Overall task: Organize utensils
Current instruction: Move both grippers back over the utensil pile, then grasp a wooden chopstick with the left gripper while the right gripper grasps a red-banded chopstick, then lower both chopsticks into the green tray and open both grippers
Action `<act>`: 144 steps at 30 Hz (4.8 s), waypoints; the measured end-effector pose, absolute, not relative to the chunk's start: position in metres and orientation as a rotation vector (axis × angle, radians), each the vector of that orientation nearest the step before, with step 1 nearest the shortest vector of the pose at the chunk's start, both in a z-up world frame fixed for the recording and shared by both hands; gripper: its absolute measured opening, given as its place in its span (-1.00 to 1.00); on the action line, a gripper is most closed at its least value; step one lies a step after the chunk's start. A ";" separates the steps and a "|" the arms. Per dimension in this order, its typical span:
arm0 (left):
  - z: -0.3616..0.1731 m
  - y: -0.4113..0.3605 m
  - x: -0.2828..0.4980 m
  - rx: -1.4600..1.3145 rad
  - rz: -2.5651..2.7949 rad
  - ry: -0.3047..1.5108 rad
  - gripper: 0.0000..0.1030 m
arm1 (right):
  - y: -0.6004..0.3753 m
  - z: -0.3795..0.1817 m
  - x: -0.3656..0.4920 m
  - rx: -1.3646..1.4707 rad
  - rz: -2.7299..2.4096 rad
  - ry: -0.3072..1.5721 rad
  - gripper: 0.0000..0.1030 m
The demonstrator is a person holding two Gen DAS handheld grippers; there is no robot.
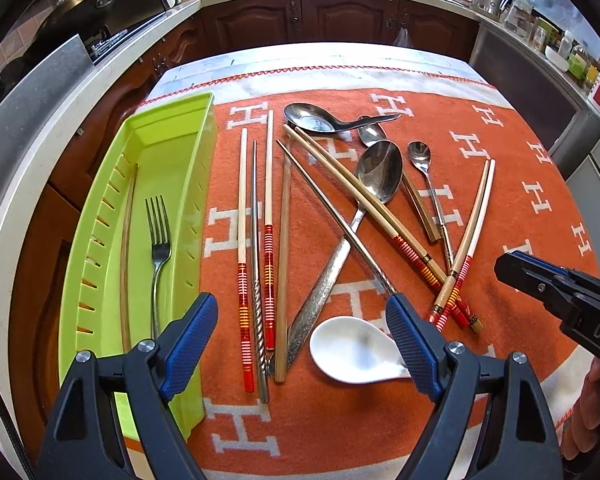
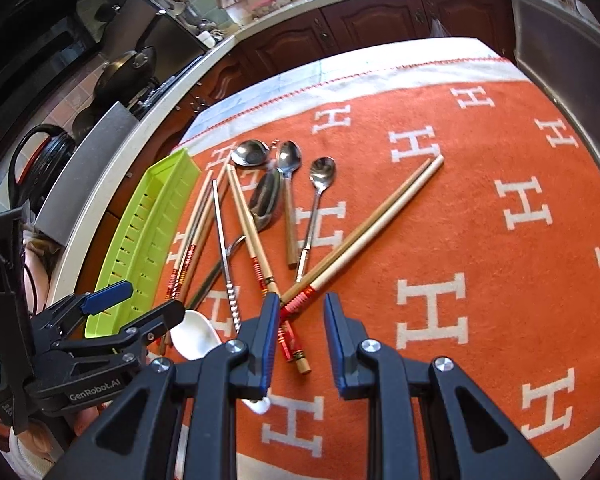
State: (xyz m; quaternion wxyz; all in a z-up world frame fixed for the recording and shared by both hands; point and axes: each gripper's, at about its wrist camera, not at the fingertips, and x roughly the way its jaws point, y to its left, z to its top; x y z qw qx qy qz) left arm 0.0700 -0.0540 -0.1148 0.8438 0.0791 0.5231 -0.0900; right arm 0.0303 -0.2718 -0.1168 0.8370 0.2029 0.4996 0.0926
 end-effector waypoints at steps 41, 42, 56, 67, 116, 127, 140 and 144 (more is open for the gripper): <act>-0.110 -0.115 0.091 0.158 -0.435 1.128 0.23 | -0.310 -0.145 0.059 0.583 0.030 1.133 -0.90; -0.111 -0.119 0.091 0.158 -0.447 1.131 0.22 | -0.314 -0.143 0.056 0.586 0.025 1.123 -0.90; -0.135 -0.184 0.106 0.134 -0.502 1.241 -0.28 | -0.338 -0.138 0.039 0.593 0.012 1.088 -0.89; -0.152 -0.216 0.090 0.263 -0.441 1.192 -0.52 | -0.350 -0.143 0.031 0.619 0.013 1.089 -0.89; -0.073 0.110 0.102 -0.096 -0.154 0.920 -0.91 | -0.078 -0.062 0.129 0.470 0.457 1.128 -0.89; -0.079 0.108 0.100 -0.079 -0.145 0.922 -0.47 | -0.068 -0.094 0.142 0.545 0.455 1.239 -0.84; -0.045 0.100 0.071 -0.036 -0.100 0.837 -0.13 | -0.080 -0.065 0.104 0.373 0.441 1.125 -0.84; -0.040 0.101 0.065 -0.042 -0.077 0.835 -0.10 | -0.091 -0.058 0.092 0.353 0.426 1.104 -0.84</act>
